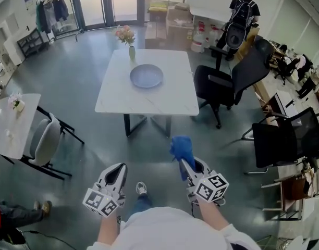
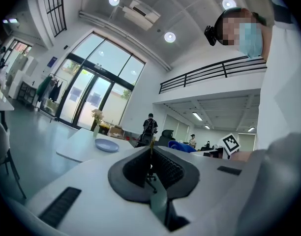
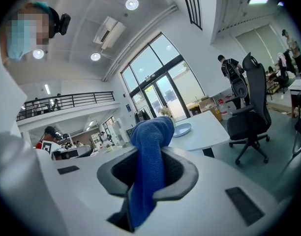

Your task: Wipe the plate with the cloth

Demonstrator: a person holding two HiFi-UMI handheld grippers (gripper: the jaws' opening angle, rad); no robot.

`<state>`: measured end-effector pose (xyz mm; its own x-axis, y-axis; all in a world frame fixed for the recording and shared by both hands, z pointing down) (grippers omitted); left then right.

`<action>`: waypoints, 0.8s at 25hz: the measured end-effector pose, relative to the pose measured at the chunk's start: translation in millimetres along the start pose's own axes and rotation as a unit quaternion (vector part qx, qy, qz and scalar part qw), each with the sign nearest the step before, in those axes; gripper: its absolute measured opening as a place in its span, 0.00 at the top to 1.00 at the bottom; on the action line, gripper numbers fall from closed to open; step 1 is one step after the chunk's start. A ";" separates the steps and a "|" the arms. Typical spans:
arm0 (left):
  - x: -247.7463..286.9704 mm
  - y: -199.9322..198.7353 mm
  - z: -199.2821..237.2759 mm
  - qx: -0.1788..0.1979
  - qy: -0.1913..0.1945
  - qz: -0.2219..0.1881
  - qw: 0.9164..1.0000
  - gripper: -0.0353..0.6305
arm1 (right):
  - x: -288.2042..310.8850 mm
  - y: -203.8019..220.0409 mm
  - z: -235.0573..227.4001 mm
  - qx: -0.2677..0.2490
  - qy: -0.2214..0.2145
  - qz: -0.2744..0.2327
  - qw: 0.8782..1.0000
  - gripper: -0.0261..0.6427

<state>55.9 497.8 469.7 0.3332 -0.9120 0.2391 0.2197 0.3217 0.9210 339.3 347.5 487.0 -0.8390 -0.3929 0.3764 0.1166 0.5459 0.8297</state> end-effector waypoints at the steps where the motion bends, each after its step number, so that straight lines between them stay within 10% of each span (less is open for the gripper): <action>1: 3.7 -7.5 14.8 0.003 0.003 -0.001 1.000 0.90 | 12.2 -6.7 1.3 0.001 0.003 -0.003 1.000 0.82; 20: 57.5 -68.5 170.7 -0.007 0.039 0.001 0.999 0.90 | 133.7 -68.4 -11.9 0.035 0.068 -0.011 0.997 0.82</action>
<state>-96.5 379.9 472.9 0.4039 -0.8888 0.2165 0.2321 0.3284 0.9156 225.5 248.8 485.4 -0.7607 -0.4993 0.4149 0.0575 0.5848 0.8091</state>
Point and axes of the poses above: the fingertips, and each gripper's own axes: x forward along the fingers, z to its left, y out of its underside, the point moved 8 cm from there along -x, backward along the fingers, and after that the axes turned 14 degrees about z, right-handed, at the moved point
